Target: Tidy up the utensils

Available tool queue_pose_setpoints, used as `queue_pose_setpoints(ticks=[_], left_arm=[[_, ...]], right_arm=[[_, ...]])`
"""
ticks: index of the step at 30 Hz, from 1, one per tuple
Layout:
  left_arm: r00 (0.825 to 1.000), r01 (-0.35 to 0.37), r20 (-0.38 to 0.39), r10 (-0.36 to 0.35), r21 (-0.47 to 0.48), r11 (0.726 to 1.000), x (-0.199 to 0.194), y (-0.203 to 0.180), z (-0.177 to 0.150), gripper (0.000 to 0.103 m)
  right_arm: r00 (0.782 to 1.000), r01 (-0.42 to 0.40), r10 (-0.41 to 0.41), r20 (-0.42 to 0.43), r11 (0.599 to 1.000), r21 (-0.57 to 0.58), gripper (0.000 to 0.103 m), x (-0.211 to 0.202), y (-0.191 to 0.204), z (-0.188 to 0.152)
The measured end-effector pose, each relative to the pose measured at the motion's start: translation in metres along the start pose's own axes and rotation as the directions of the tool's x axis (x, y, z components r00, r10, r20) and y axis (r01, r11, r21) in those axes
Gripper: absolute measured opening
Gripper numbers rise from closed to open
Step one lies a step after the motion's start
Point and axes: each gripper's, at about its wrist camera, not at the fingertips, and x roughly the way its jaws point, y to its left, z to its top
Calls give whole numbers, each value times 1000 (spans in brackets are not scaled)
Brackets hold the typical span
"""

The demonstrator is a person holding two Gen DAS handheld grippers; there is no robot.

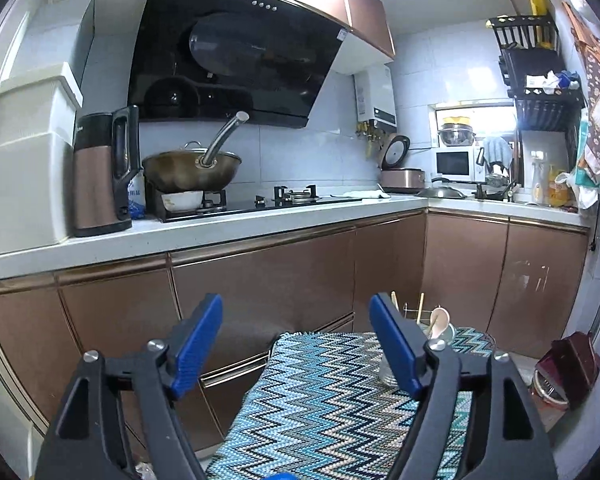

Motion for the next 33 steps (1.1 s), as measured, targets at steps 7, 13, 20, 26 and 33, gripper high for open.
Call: queue_pose_setpoints(ticks=[7,13,20,26,33], left_arm=[[1000,1,30,-1,11,1000,-12,1,-7,75],[999,1,46,-2,22,1000,-18,-1,-7,75],[999,9,48,-9,6,1000,-24,1,-7,75],[998,5,58,-6,3,1000,-29,2,-7,75],[998,8,61,-8,2,1000,-33,0,-7,75]], right_arm=[[1000,1,-1,8,1000,-2,103,-8,-1,-1],[1000,12,-12,18,1000,-3,103,-15,-3,-3],[999,32,-32,20,999,-17,103,-20,-4,-3],[998,54,-53,18,998,-43,103,-25,-1,-2],[997,75,-74,19,995,-65,103,-28,1,-1]])
